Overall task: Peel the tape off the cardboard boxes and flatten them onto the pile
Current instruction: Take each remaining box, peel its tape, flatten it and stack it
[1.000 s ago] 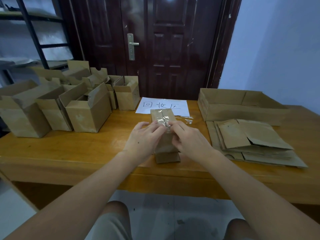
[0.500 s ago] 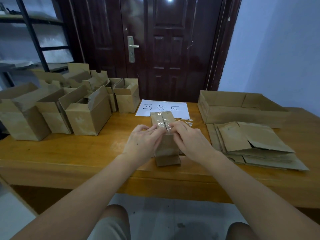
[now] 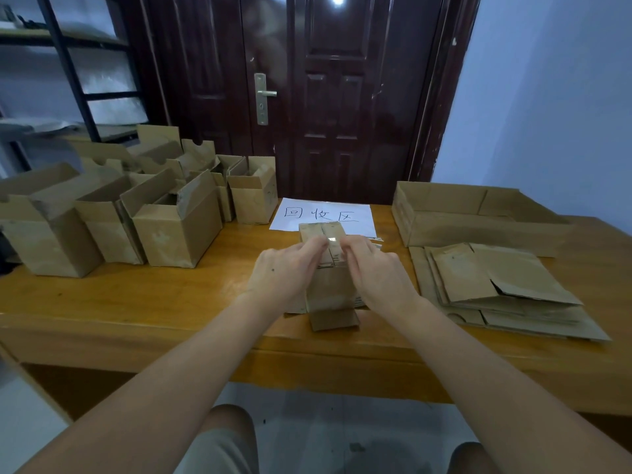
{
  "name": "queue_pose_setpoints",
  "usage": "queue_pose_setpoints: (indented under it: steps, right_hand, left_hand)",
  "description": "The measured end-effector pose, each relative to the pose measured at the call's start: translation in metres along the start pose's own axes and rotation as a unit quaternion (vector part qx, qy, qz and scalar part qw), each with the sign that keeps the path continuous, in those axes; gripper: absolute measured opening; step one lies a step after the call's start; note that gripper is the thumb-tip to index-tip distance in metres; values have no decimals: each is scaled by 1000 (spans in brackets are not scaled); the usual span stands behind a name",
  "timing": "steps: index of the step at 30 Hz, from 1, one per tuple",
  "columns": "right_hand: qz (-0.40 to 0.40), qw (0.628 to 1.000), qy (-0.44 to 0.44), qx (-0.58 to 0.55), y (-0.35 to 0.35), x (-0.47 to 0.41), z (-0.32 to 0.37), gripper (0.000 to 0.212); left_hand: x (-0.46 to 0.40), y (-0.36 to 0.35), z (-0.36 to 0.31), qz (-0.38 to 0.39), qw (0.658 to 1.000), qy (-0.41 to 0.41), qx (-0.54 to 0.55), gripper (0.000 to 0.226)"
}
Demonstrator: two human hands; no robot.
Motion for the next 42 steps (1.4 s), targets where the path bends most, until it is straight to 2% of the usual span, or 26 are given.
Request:
queue_pose_setpoints:
  steps: [5, 9, 13, 15, 18, 19, 22, 24, 27, 29, 34, 36, 39, 42]
  right_hand:
    - [21, 999, 25, -39, 0, 5, -2, 22]
    - [35, 999, 16, -18, 3, 5, 0, 28]
    - [51, 997, 49, 25, 4, 1, 22, 29]
    - [24, 999, 40, -4, 12, -1, 25, 27]
    - [-38, 998, -41, -31, 26, -8, 6, 23]
    - [-21, 997, -69, -28, 27, -12, -4, 24]
    - [158, 980, -123, -5, 12, -20, -29, 40]
    - [236, 962, -141, -9, 5, -17, -34, 52]
    - [218, 963, -154, 15, 10, -15, -30, 56]
    - [218, 962, -162, 17, 16, -17, -22, 57]
    - [247, 957, -150, -19, 13, -23, -3, 48]
    - [243, 957, -150, -50, 12, -25, -4, 42]
    - [172, 971, -164, -34, 12, -37, -17, 24]
    - [213, 954, -208, -46, -5, -49, -35, 43]
  left_hand:
    - [9, -6, -4, 48, 999, -12, -10, 27]
    - [9, -5, -7, 80, 997, 13, -8, 40]
    - [6, 0, -16, 103, 992, 66, -32, 65]
    - [4, 1, -20, 102, 991, 83, -30, 59]
    - [5, 0, -14, 127, 989, 68, 20, 59]
    - [7, 0, -8, 151, 986, 58, 40, 63]
    - [10, 4, 12, 207, 972, 50, 102, 63]
    - [10, 7, 25, 229, 964, 82, 109, 61]
    - [5, 5, 38, 242, 962, 126, 27, 57]
    - [1, 1, 40, 229, 963, 142, 21, 50]
    - [-14, 0, 34, 185, 920, 229, 258, 39]
    - [-20, -2, 28, 201, 919, 225, 253, 44]
    - [-29, -7, 20, 239, 924, 192, 228, 46]
    - [-36, -8, 16, 236, 939, 154, 195, 41]
Point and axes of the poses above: each hand's wrist, its own x-axis away from the middle knuckle, its own y-axis out of the back of the hand, z = x × y, the point moved 5 cm from there along -x, towards the middle knuckle, and after that the axes turned 15 degrees about z, right-handed, at the moved point
